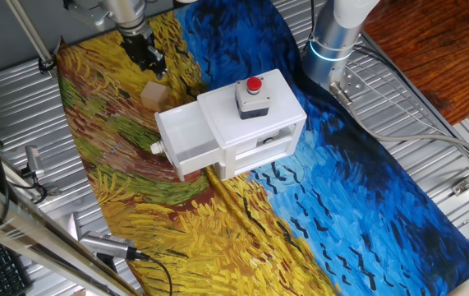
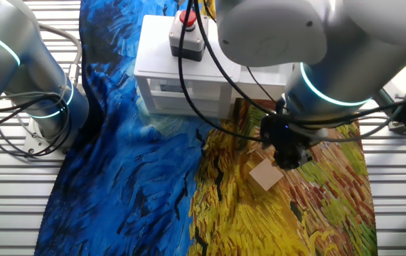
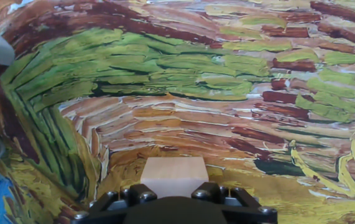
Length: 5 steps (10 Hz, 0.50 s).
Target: Take something out of a drawer
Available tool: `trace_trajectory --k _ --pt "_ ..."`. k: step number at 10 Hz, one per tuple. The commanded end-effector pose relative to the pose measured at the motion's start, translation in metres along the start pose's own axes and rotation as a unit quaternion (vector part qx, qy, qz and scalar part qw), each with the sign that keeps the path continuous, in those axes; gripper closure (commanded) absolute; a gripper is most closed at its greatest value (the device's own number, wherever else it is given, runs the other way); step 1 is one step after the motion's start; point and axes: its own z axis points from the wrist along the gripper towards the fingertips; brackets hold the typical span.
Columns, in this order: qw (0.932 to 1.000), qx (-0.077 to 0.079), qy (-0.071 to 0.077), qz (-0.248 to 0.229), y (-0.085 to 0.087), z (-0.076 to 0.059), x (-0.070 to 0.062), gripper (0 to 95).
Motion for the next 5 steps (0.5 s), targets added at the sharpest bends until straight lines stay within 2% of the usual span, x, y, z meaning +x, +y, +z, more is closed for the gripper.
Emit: trace_trajectory --k 1,5 --pt "0.9999 0.005 -0.001 0.01 0.0008 0.0 0.0017 95.0" --pt "1.0 0.003 0.002 0.007 0.0008 0.0 0.0017 95.0"
